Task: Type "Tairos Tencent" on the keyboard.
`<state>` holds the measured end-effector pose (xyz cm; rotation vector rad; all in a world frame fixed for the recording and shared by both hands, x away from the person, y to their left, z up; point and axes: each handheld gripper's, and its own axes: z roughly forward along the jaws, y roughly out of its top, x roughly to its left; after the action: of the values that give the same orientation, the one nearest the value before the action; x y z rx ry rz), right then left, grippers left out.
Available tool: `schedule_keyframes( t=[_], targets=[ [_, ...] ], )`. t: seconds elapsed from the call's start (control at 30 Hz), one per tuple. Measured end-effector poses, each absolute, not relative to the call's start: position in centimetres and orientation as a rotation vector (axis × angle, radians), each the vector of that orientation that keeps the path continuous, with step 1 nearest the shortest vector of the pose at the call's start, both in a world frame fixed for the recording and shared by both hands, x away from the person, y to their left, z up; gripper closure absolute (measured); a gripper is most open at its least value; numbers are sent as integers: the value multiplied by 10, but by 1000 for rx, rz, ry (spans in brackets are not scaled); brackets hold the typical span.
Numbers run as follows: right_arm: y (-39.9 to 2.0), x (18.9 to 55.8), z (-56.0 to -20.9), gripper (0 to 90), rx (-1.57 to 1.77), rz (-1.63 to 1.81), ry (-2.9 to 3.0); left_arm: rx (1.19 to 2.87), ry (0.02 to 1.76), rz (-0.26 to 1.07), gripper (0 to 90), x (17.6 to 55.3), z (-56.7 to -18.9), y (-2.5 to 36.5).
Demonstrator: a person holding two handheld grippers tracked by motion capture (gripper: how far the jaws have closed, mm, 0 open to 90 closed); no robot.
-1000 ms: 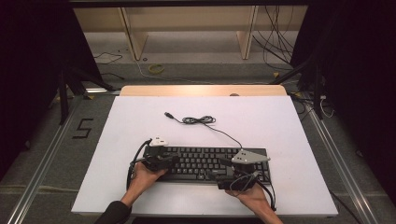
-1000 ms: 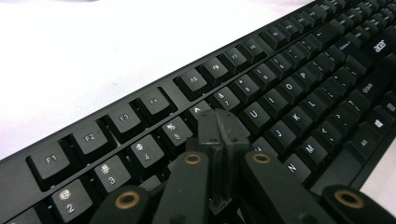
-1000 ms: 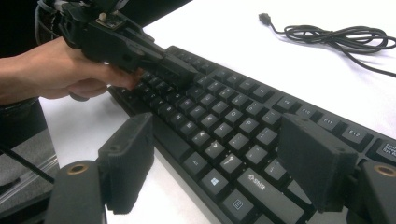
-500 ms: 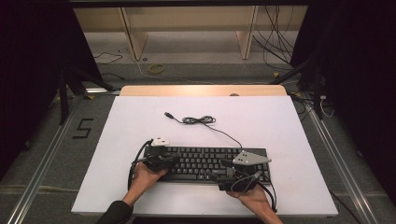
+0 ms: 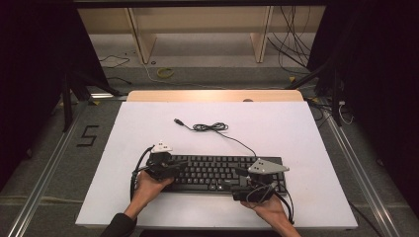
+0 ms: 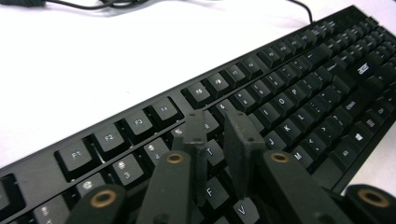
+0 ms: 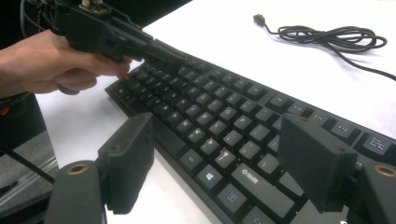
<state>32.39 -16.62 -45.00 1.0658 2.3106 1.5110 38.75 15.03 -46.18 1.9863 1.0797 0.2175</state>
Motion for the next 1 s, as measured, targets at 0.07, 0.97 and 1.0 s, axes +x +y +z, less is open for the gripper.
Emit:
schedule_keyframes(
  t=[0.07,0.97,1.0],
  targets=[
    [-167,324,-450,279,1070,1510,2309,1979,1080,212,750,387,-460,152],
    [-188,320,-451,279,1103,1505,2267,1842,986,181,341,357,-448,176],
    [-189,320,-451,279,1104,1503,2266,1837,980,185,332,355,-448,177]
  ],
)
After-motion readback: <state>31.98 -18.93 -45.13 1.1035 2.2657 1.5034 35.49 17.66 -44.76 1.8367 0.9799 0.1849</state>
